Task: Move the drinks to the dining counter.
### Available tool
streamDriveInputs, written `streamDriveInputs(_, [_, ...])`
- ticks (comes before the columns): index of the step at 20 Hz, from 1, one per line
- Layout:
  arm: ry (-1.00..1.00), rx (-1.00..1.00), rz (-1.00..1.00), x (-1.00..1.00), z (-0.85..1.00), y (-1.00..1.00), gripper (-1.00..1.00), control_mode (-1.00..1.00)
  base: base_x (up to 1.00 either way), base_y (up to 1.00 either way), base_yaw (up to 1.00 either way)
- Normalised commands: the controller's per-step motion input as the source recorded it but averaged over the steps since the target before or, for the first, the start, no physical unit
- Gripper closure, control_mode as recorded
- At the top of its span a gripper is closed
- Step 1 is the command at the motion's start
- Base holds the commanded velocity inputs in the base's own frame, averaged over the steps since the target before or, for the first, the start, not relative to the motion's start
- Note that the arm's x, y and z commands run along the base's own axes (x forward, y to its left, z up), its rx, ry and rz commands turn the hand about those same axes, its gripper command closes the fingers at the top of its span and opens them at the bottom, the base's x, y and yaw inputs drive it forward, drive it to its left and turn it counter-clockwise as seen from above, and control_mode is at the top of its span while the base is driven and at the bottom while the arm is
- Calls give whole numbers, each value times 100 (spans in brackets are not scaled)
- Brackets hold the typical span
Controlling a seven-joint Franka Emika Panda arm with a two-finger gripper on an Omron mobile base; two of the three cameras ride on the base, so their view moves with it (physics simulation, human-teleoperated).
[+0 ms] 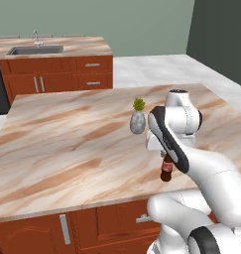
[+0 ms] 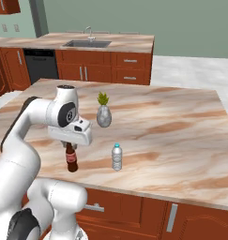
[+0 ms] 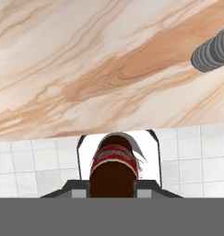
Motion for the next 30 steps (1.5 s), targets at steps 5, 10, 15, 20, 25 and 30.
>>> streamDriveInputs(5, [-1, 0, 0, 0, 41, 21, 100, -100, 0, 0, 0])
streamDriveInputs(10, [-1, 0, 0, 0, 59, 0, 100, -100, 0, 0, 0])
streamDriveInputs(15, [0, 0, 0, 0, 0, 0, 100, 100, -18, 32, 0])
streamDriveInputs(20, [0, 0, 0, 0, 0, 0, 100, 100, -64, 100, 5])
streamDriveInputs(25, [0, 0, 0, 0, 0, 0, 100, 100, -17, 100, 4])
streamDriveInputs(30, [0, 0, 0, 0, 0, 0, 100, 100, 0, 100, 0])
